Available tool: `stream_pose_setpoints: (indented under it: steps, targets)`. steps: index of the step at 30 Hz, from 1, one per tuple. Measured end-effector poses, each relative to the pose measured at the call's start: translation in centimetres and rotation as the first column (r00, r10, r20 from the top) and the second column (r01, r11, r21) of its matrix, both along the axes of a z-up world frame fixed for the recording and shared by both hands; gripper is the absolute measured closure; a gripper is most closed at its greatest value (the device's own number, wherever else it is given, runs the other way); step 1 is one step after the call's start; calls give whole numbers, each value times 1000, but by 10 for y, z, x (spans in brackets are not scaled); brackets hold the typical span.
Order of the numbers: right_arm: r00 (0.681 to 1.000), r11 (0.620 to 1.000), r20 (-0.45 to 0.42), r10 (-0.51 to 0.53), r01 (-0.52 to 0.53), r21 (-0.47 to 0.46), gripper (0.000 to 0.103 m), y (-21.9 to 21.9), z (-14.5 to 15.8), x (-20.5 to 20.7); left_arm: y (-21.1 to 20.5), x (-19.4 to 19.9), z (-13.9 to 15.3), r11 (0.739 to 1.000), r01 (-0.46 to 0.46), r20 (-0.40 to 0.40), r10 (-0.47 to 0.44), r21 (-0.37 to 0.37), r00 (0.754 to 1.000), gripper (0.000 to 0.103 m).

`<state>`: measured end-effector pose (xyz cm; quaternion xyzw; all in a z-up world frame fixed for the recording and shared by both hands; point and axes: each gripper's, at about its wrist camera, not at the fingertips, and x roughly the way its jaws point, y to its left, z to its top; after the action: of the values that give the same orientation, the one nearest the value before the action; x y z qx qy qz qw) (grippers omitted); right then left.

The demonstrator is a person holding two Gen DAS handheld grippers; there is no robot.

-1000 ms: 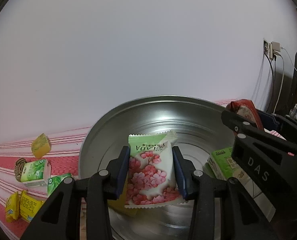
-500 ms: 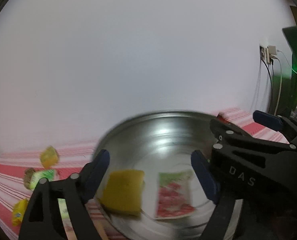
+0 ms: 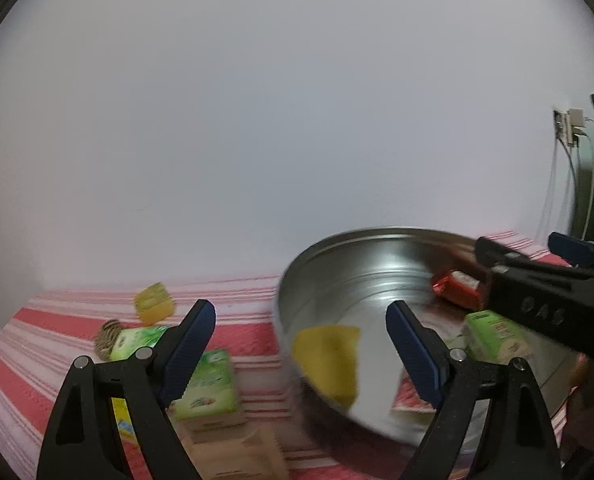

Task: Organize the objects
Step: 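Open both grippers to drop the pastry bag and red cake into the tin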

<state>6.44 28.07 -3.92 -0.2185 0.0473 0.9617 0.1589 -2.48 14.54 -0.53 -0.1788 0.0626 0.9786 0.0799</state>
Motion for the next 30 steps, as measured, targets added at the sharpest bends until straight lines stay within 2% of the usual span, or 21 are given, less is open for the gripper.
stream_pose_setpoints:
  steps: [9, 16, 25, 30]
  targets:
    - [1000, 1000, -20, 7, -7, -2, 10, -10, 1, 5, -26, -1, -1, 997, -61, 7, 61, 39, 998, 14]
    - [999, 1000, -32, 20, -19, 16, 10, -20, 1, 6, -32, 1, -7, 996, -82, 16, 82, 17, 997, 14]
    - [999, 998, -49, -16, 19, 52, 10, -27, -1, 10, -36, 1, -6, 995, -96, 0, 96, -8, 995, 14]
    - [996, 997, -90, -26, 33, 75, 10, -34, 2, 19, -45, 9, -3, 995, -100, -10, 100, -10, 995, 14]
